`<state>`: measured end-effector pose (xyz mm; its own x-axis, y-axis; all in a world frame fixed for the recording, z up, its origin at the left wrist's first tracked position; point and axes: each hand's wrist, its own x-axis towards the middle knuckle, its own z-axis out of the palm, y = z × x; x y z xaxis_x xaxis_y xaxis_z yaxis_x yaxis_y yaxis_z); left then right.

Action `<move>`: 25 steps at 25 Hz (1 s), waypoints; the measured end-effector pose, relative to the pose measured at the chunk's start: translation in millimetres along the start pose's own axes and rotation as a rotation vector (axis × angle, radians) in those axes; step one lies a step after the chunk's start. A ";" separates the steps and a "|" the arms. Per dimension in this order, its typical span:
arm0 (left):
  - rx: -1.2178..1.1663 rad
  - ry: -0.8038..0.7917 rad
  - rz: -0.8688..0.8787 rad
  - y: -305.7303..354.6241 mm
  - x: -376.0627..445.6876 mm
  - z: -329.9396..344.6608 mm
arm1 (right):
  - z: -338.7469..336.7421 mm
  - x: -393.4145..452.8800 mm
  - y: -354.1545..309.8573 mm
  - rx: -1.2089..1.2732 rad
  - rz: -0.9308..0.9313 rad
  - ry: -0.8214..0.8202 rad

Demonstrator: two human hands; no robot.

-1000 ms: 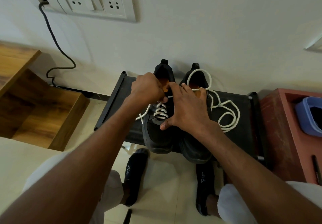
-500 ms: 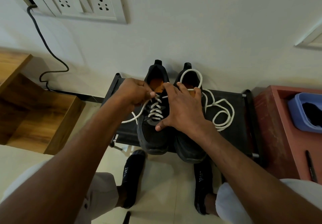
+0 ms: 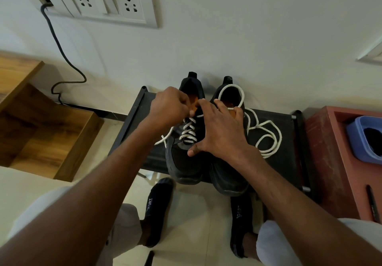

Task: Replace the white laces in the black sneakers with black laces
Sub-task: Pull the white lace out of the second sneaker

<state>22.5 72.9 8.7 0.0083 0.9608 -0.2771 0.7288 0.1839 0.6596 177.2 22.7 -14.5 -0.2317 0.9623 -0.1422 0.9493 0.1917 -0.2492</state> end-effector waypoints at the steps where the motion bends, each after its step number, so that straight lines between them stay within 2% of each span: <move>1: -0.208 -0.049 -0.132 -0.7 -1.5 -5.3 | -0.3 -0.1 0.1 0.002 -0.001 -0.001; 3: -0.496 -0.170 -0.312 -8.0 0.6 -15.0 | -1.1 0.1 0.5 0.003 -0.005 0.004; 4: -0.518 -0.196 -0.317 -12.3 1.5 -17.3 | -1.5 -0.2 0.0 0.001 -0.006 -0.001; 6: -0.372 -0.161 -0.176 -16.4 2.8 -14.5 | -0.8 0.3 -0.9 0.000 -0.007 -0.005; 9: 0.072 -0.074 0.110 -8.8 -0.1 -2.6 | 0.0 -0.3 -0.7 -0.004 -0.003 0.000; 11: 0.272 -0.019 0.150 -6.1 1.4 1.9 | 1.0 -0.5 0.3 -0.002 -0.002 0.007; 13: 0.320 0.011 0.124 -4.9 3.5 3.0 | 0.9 -0.7 0.1 -0.002 -0.009 0.013; 15: 0.164 0.006 0.081 -3.1 1.8 0.7 | 0.3 -0.2 0.5 0.003 -0.011 0.010; 18: -0.401 -0.017 -0.099 -0.3 -8.8 -19.5 | -0.8 -0.8 2.4 0.011 -0.007 0.006; 20: -0.543 -0.049 -0.156 -2.4 -16.2 -25.7 | -0.9 -0.7 3.0 0.010 -0.009 0.001; 21: -0.442 -0.045 -0.106 -4.5 -17.9 -24.3 | -0.9 -0.7 2.9 0.010 -0.007 -0.006; 23: -0.052 -0.002 0.069 -7.1 -18.2 -17.2 | -0.3 -0.3 1.5 0.010 -0.003 -0.011; 25: 0.231 0.024 0.189 -7.8 -13.3 -8.2 | -0.2 0.6 0.3 0.010 0.000 -0.010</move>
<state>11.1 60.4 13.0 0.1446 0.9786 -0.1466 0.8522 -0.0479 0.5210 177.4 23.4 -14.5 -0.2336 0.9605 -0.1514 0.9472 0.1897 -0.2584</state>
